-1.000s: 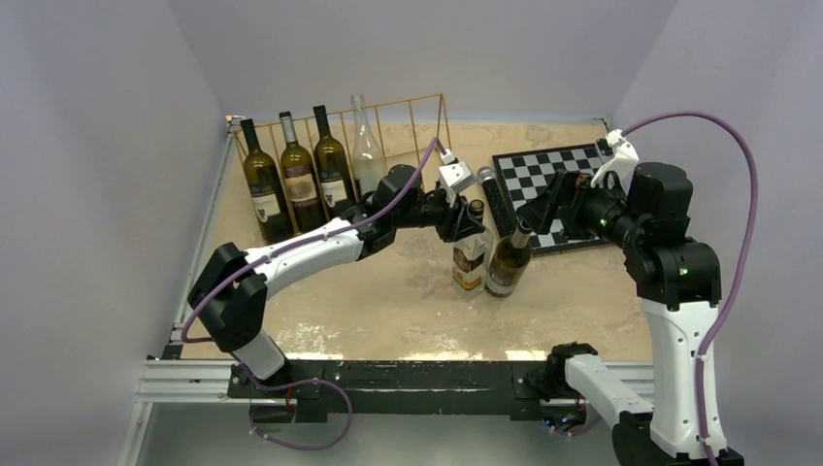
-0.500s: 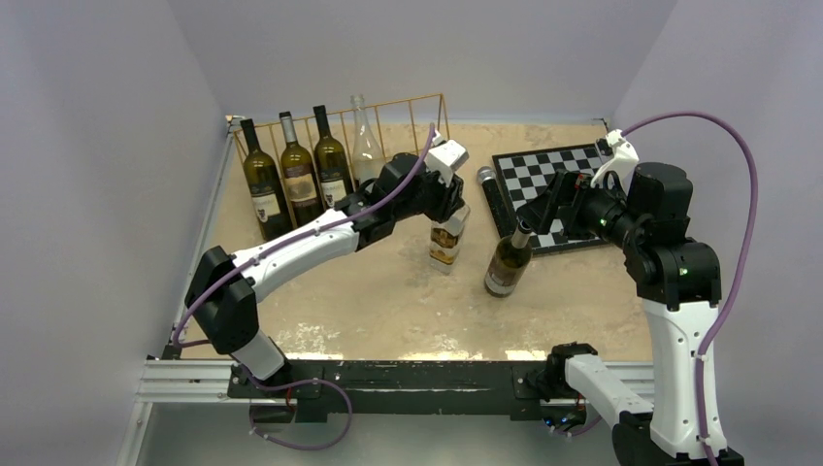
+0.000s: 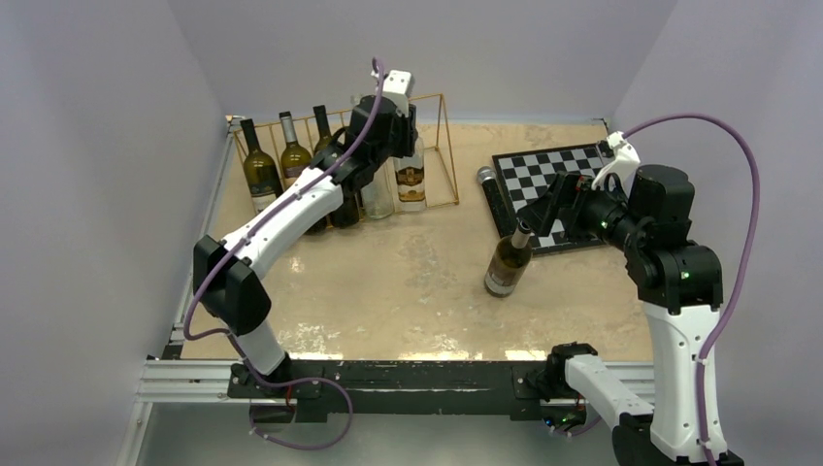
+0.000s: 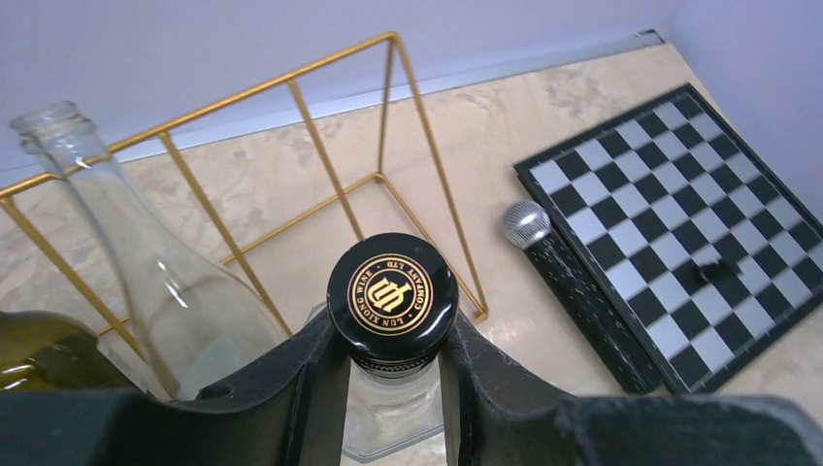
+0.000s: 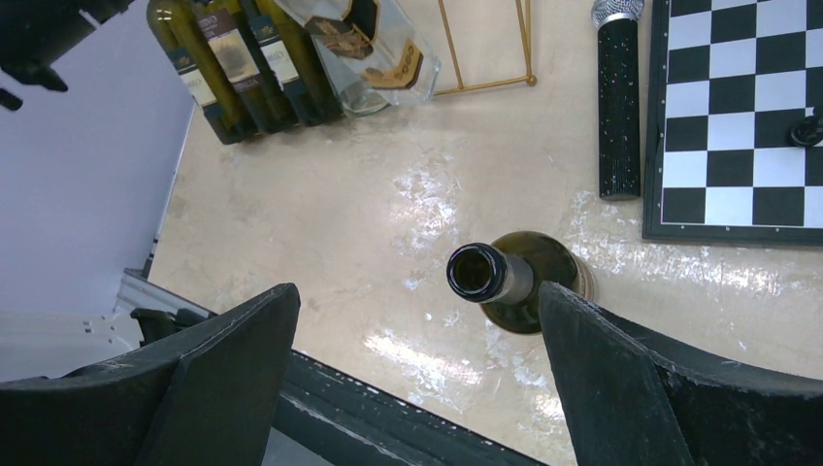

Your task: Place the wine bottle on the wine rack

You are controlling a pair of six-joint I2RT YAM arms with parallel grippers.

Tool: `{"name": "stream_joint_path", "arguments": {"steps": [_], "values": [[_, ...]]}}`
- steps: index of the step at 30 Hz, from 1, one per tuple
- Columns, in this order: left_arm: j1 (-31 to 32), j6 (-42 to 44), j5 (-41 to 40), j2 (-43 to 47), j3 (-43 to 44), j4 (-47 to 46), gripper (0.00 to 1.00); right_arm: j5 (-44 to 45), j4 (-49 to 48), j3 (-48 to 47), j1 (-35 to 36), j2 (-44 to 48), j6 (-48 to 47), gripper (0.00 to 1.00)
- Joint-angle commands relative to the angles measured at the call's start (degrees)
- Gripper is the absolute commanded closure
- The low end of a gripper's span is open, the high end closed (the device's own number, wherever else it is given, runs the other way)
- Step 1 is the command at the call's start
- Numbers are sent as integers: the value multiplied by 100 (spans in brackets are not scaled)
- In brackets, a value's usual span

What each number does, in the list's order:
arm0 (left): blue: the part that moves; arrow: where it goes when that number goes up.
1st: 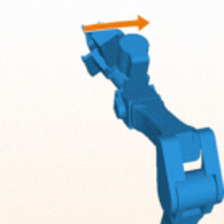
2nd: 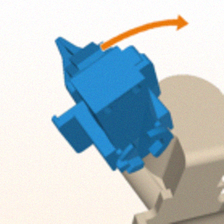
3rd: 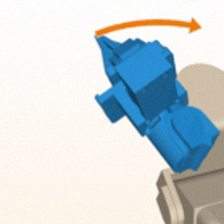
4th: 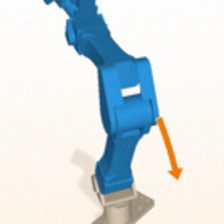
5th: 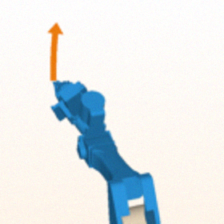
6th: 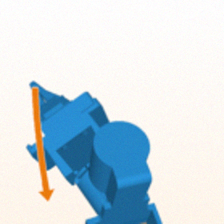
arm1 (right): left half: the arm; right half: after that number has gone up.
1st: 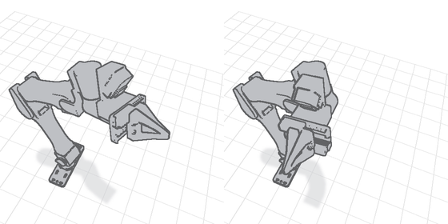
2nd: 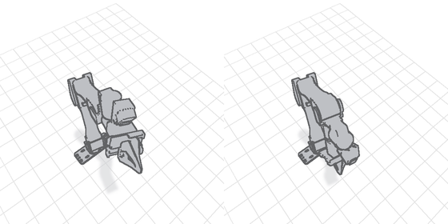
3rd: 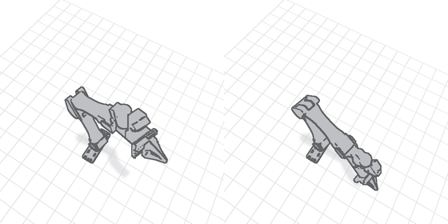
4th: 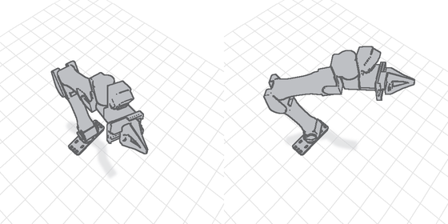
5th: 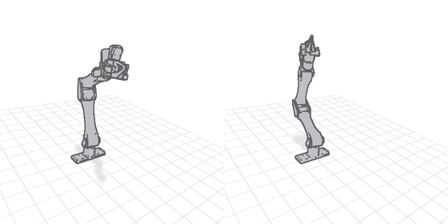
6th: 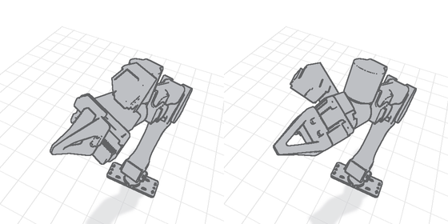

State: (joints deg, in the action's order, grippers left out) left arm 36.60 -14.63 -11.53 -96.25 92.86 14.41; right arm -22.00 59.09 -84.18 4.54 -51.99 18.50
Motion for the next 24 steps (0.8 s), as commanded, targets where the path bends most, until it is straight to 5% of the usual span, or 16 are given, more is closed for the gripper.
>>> {"name": "stream_joint_path", "arguments": {"steps": [1, 13, 24], "values": [[-144, -304, -336, -203, 776, -461, 100, 38, -25, -19, -13, 93, -83, 1], [-210, -407, -923, -874, 1326, -181, 100, 30, 10, 79, -12, 179, -66, 1], [-541, -723, -612, -1252, 1542, 186, 100, 16, -6, 118, -8, 154, -51, 1]]}}
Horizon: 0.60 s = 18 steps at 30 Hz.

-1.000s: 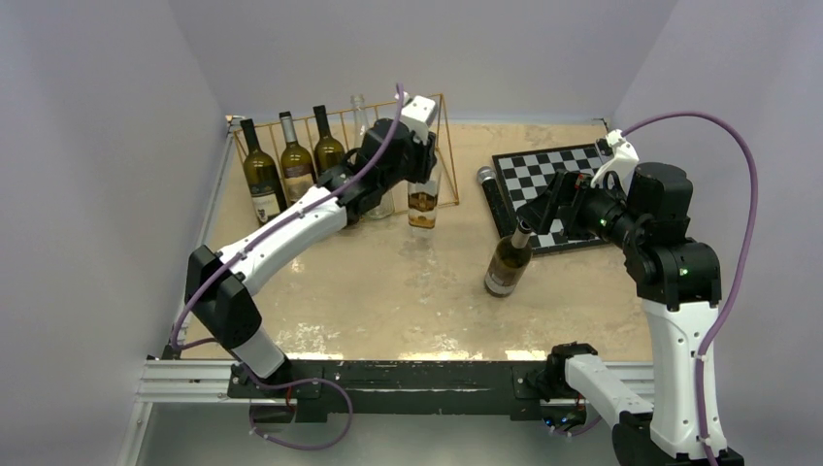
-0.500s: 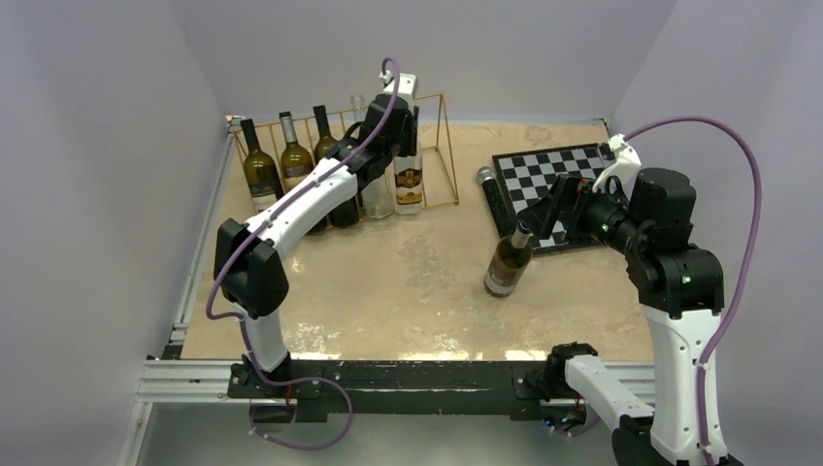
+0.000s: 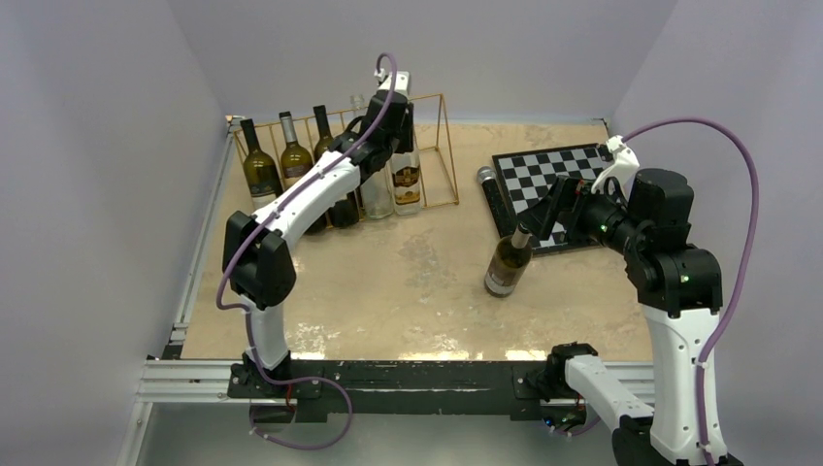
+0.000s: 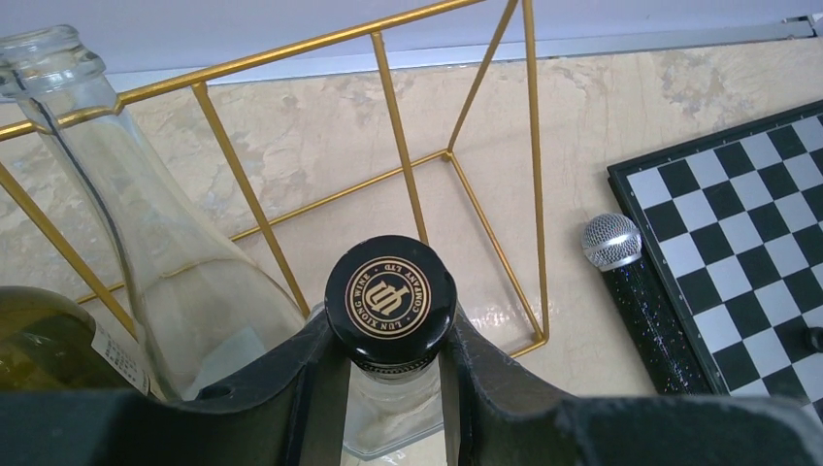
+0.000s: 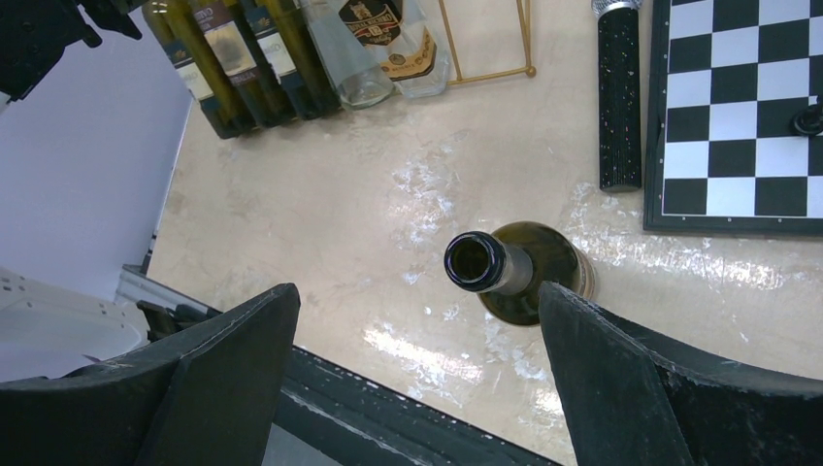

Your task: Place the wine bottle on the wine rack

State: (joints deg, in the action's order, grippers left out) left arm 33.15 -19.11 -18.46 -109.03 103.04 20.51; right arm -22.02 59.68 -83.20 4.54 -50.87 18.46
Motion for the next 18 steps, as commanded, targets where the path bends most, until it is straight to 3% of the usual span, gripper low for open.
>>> {"name": "stream_joint_path", "arguments": {"steps": [1, 18], "values": [[-240, -311, 169, -9, 530, -391, 100, 22, -62, 20, -10, 42, -51, 1], [-572, -423, 980, -1010, 820, -194, 97, -48, -163, 291, -6, 66, 193, 1]]}}
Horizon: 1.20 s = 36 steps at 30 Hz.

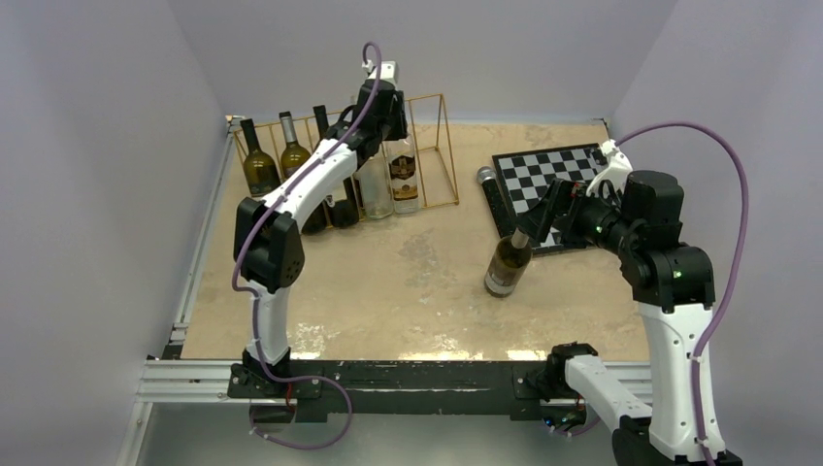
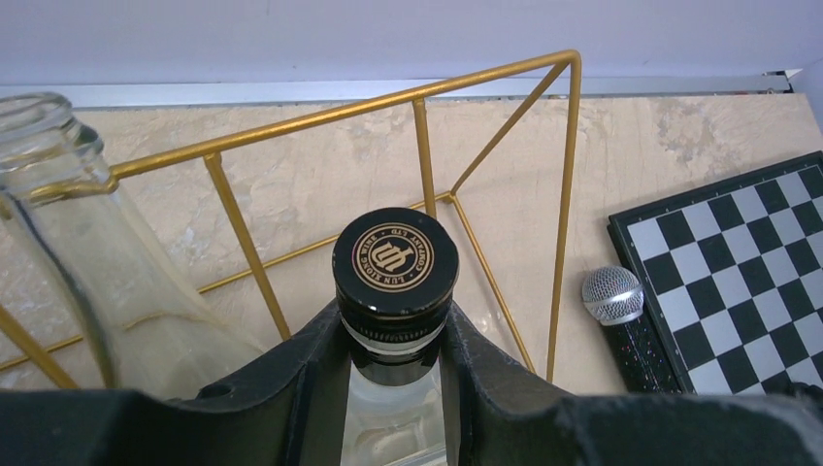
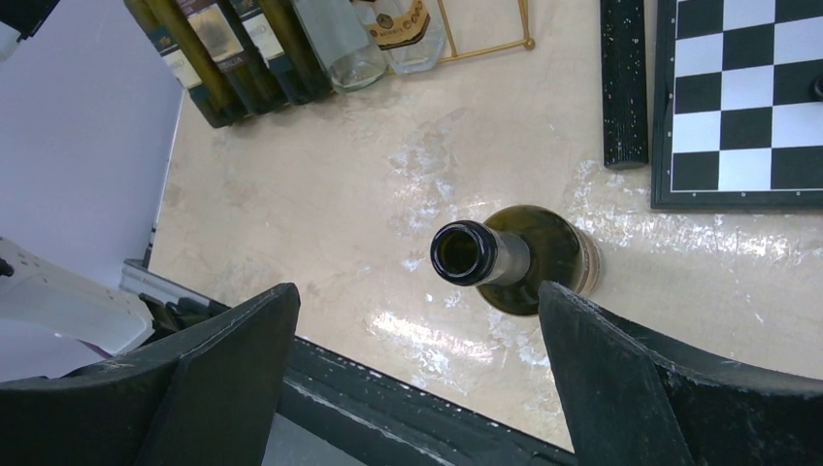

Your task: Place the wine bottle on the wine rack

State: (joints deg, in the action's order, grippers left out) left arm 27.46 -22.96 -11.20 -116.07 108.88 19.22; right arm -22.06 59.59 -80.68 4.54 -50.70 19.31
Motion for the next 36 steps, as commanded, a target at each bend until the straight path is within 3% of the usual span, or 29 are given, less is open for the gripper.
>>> {"name": "stream_joint_path", "arguments": {"steps": [1, 12, 16, 22, 30, 36], "values": [[-12, -34, 252, -360, 265, -67, 96, -44, -148, 29, -13, 48, 116, 1], [-159, -237, -219, -570, 327, -29, 96, 141, -255, 190, -10, 110, 105, 1], [-189, -349, -172, -683, 380, 56, 89, 212, -252, 198, -8, 104, 49, 1], [-206, -392, -133, -799, 431, 127, 62, 242, -315, 319, -7, 115, -35, 1], [-224, -382, -10, -805, 540, 188, 50, 293, -337, 401, -9, 102, -41, 1], [-229, -328, -90, -663, 551, 201, 18, 355, -367, 447, -7, 141, -77, 1]]}}
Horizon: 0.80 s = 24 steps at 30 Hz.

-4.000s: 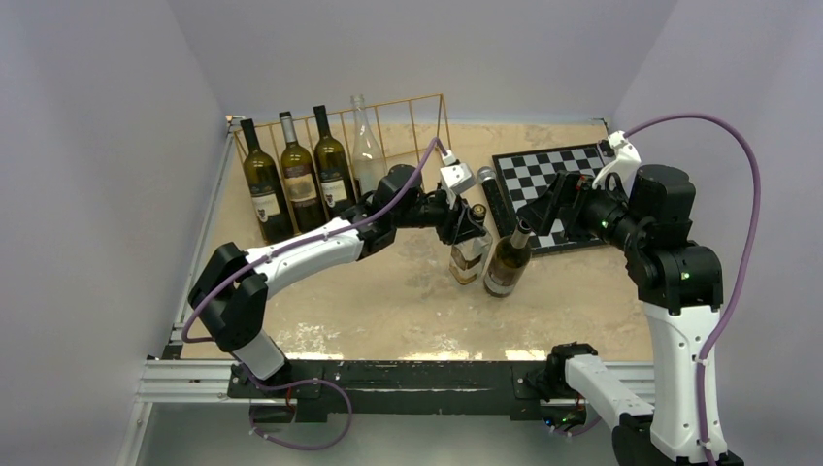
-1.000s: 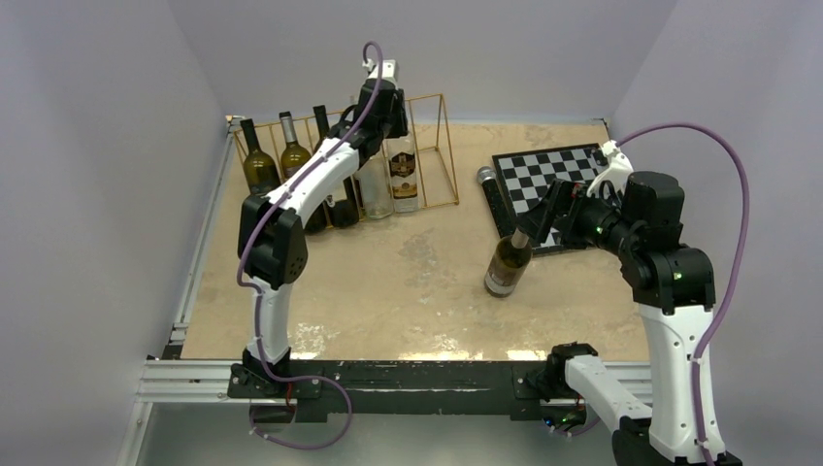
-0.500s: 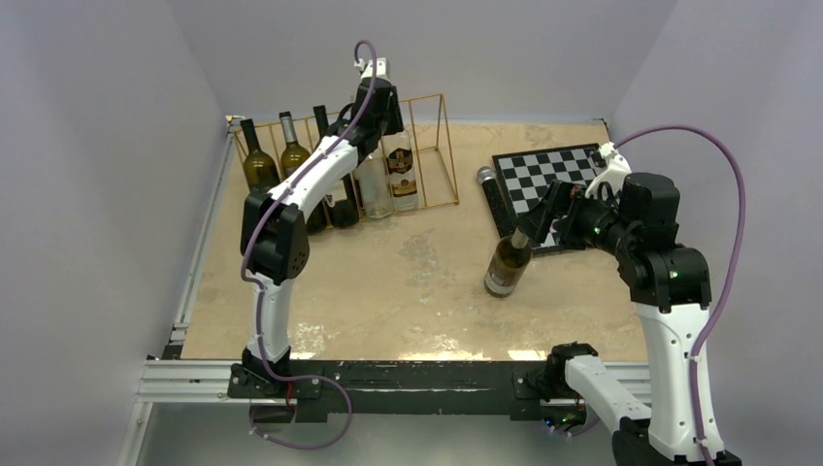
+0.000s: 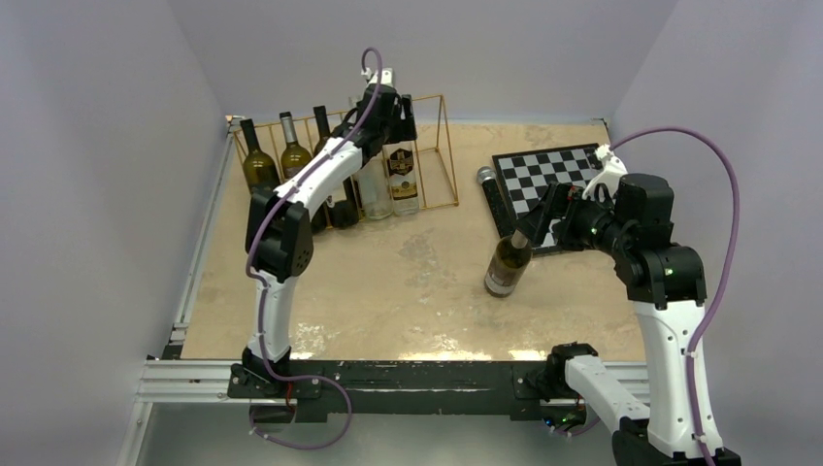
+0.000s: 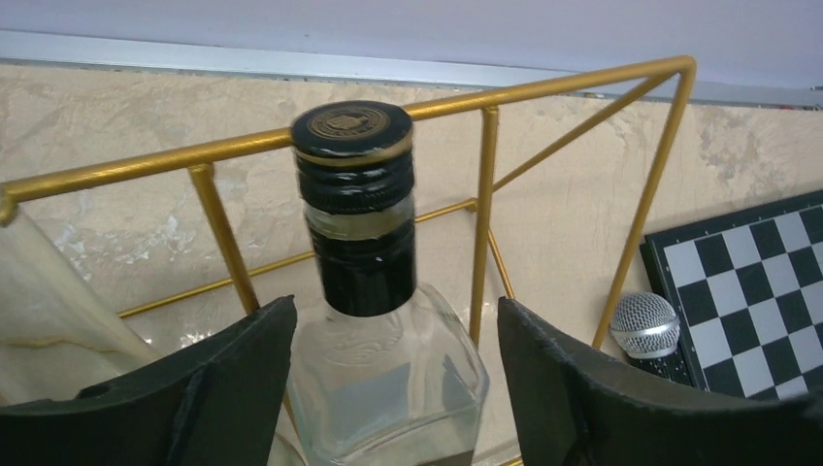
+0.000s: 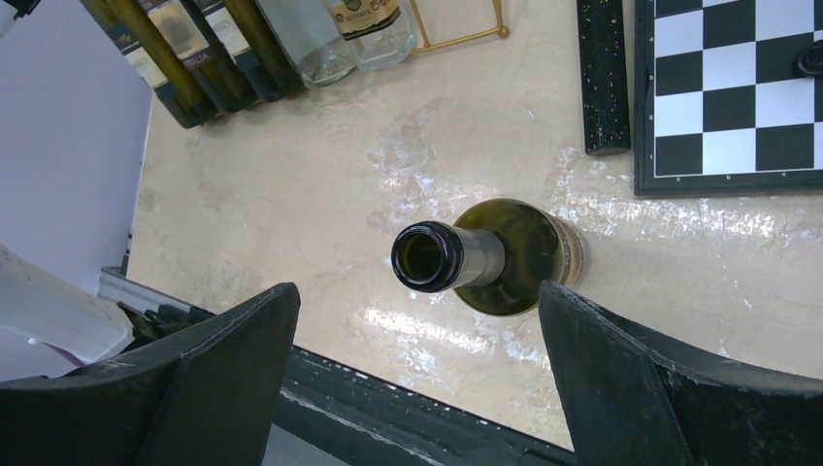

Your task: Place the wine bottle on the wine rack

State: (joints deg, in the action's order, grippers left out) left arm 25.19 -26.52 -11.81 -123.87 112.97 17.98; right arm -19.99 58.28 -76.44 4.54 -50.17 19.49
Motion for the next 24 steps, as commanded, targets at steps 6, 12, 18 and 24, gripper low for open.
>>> {"name": "stream_joint_path", "arguments": {"steps": [6, 12, 18, 24], "values": [[3, 80, 44, 538, 113, 207, 1, 141, -381, 87, -9, 231, -279, 1], [3, 28, 192, 1134, -73, 123, 1, 44, -667, 348, -4, 366, -625, 1], [-5, 112, 539, 2006, -528, 53, 1, 178, -1576, 1172, 63, 787, -785, 6], [-13, 358, 927, 2982, -1112, 59, 1, 321, -2522, 1921, 417, 1349, -987, 12]]}}
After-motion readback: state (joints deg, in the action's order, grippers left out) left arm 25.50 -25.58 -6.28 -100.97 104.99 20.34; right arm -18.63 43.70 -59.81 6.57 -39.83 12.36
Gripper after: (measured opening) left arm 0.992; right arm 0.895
